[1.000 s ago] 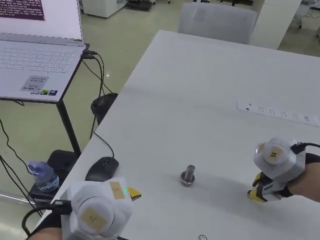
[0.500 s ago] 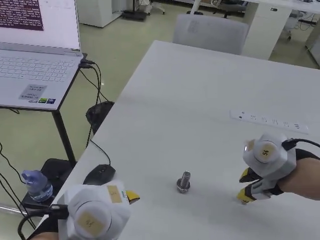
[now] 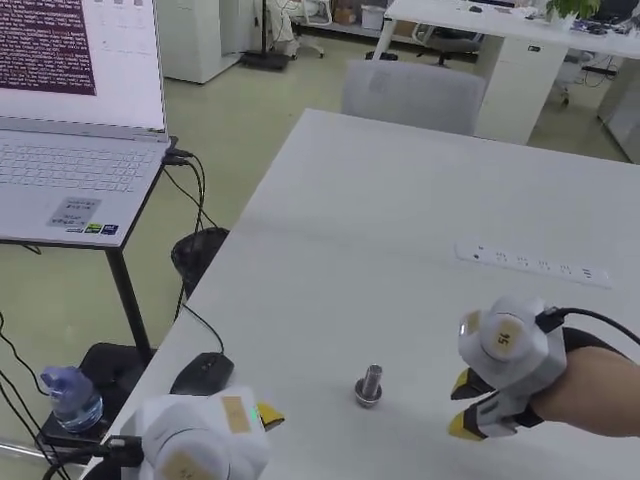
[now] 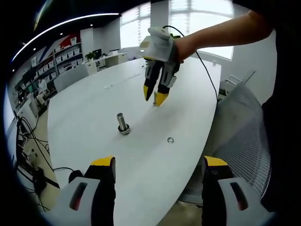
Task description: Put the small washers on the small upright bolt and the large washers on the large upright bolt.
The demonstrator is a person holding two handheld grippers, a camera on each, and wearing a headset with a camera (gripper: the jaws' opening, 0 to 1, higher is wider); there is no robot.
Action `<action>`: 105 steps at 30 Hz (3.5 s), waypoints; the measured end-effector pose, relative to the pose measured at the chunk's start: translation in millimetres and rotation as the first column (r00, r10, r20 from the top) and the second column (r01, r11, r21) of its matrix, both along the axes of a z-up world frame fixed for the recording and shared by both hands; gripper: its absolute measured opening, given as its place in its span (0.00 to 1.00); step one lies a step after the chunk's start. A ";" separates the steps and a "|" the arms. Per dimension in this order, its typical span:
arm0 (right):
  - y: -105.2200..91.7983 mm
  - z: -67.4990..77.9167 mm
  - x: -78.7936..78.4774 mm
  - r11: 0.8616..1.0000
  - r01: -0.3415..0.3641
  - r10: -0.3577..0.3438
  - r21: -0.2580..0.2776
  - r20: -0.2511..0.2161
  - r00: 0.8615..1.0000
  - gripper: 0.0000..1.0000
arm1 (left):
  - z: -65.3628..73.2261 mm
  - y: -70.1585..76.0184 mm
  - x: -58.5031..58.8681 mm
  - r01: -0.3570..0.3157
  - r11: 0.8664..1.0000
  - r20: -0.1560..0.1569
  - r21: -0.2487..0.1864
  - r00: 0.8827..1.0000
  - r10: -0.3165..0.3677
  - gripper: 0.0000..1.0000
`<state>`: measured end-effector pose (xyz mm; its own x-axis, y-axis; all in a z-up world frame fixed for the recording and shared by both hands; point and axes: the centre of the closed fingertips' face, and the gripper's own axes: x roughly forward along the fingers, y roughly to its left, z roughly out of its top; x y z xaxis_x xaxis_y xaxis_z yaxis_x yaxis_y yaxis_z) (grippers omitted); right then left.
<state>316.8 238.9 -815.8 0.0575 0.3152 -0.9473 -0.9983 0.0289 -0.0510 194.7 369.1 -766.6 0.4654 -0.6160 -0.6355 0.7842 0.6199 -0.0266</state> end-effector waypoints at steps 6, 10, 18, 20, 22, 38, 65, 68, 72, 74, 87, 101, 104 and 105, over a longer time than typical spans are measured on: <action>11.7 5.9 -15.3 1.000 -0.011 0.011 0.019 -0.008 1.000 0.27 | -3.1 -3.4 -5.3 0.014 1.000 -0.002 0.008 1.000 -0.014 0.75; 18.3 6.7 -29.0 0.999 -0.028 0.028 0.024 -0.014 1.000 0.27 | -2.3 -4.1 -4.9 0.022 1.000 0.000 0.017 1.000 -0.022 0.75; 21.1 -2.6 -55.3 0.997 -0.072 0.072 0.005 -0.033 0.997 0.27 | -0.8 -6.7 -2.5 0.031 0.999 0.007 0.014 0.999 -0.031 0.73; 21.1 -5.5 -59.1 0.998 -0.068 0.068 0.007 -0.041 0.997 0.27 | -1.8 -7.3 -3.3 0.032 0.999 0.006 0.016 0.999 -0.032 0.73; 21.0 -7.6 -62.9 0.998 -0.068 0.069 0.007 -0.045 0.997 0.27 | -3.3 -7.8 -5.2 0.038 0.999 0.003 0.023 0.999 -0.038 0.73; 28.4 -51.7 -86.2 0.996 -0.090 0.090 0.003 -0.052 0.995 0.26 | -3.8 0.4 -4.1 0.028 0.999 0.016 0.026 0.999 -0.028 0.73; 30.1 -64.4 -88.8 0.994 -0.105 0.104 -0.028 -0.027 0.994 0.19 | -9.7 1.7 -13.3 0.022 0.999 0.000 0.030 1.000 -0.022 0.69; 30.7 -64.9 -88.8 0.994 -0.104 0.103 -0.030 -0.024 0.994 0.17 | -10.6 1.8 -14.6 0.023 0.999 -0.001 0.035 1.000 -0.023 0.69; 31.4 -65.2 -88.3 0.994 -0.104 0.104 -0.043 -0.020 0.994 0.15 | -10.7 3.1 -14.5 0.014 0.999 -0.002 0.033 1.000 -0.014 0.68; 31.3 -65.4 -88.1 0.993 -0.104 0.103 -0.050 -0.020 0.994 0.15 | -10.9 3.4 -14.7 0.013 0.999 -0.001 0.035 1.000 -0.013 0.68; 30.8 -66.0 -87.1 0.995 -0.083 0.081 -0.058 -0.027 0.996 0.13 | -10.7 0.1 -12.4 0.014 0.999 -0.002 0.042 1.000 -0.013 0.66; 13.1 -58.2 -79.2 1.000 0.010 -0.011 -0.025 -0.053 0.999 0.13 | -12.2 -3.4 -12.6 0.011 0.999 -0.013 0.041 1.000 -0.011 0.65; 1.5 -55.2 -74.3 0.999 0.040 -0.041 -0.028 -0.055 0.998 0.13 | -12.8 -4.9 -11.0 0.017 0.999 -0.013 0.045 1.000 -0.016 0.65; -5.7 -53.4 -71.3 0.998 0.048 -0.049 -0.032 -0.052 0.997 0.13 | -12.8 -5.2 -9.5 0.017 0.999 -0.012 0.044 1.000 -0.016 0.66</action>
<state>245.6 233.2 -869.3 0.0216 0.2840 -0.9586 -0.9971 0.0767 0.0002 185.2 363.9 -779.5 0.4481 -0.5950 -0.6672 0.7941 0.6078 -0.0087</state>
